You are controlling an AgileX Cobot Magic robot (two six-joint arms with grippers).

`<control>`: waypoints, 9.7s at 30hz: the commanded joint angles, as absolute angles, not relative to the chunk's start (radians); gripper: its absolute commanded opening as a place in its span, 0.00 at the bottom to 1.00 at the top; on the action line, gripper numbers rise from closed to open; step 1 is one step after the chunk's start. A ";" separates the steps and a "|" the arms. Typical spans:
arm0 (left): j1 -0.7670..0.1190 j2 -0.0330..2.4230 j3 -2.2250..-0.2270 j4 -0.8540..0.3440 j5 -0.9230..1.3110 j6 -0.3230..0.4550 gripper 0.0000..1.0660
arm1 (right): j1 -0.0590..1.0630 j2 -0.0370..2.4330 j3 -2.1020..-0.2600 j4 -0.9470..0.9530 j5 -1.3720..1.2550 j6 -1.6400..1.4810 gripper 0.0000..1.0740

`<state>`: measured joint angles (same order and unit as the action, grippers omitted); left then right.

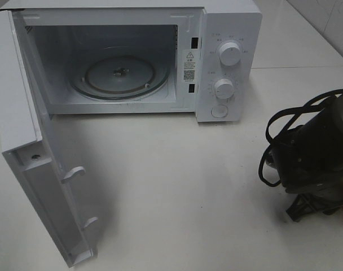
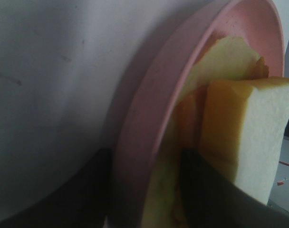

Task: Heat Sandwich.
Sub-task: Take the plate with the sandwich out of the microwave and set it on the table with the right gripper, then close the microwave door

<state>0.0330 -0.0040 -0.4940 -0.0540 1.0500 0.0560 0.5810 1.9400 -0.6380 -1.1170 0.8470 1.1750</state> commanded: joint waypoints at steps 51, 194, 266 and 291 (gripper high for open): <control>0.033 -0.021 -0.491 -0.059 1.037 0.054 0.94 | 0.576 0.804 -0.640 -0.191 0.953 0.153 0.72; 0.025 0.766 -0.183 0.000 -0.370 0.162 0.00 | 0.036 -0.030 -0.503 -0.084 1.040 0.084 0.70; -0.711 1.878 -0.810 -0.360 -0.863 0.275 0.00 | 0.036 -0.030 -0.503 -0.084 1.040 0.084 0.70; -0.690 2.033 -1.114 -0.478 -0.769 0.391 0.00 | 0.036 -0.030 -0.503 -0.084 1.040 0.084 0.70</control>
<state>-0.7160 2.0270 -1.0750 -0.4060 -0.7260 0.3850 0.0440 -0.0040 -0.5040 -0.0810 1.0430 0.0960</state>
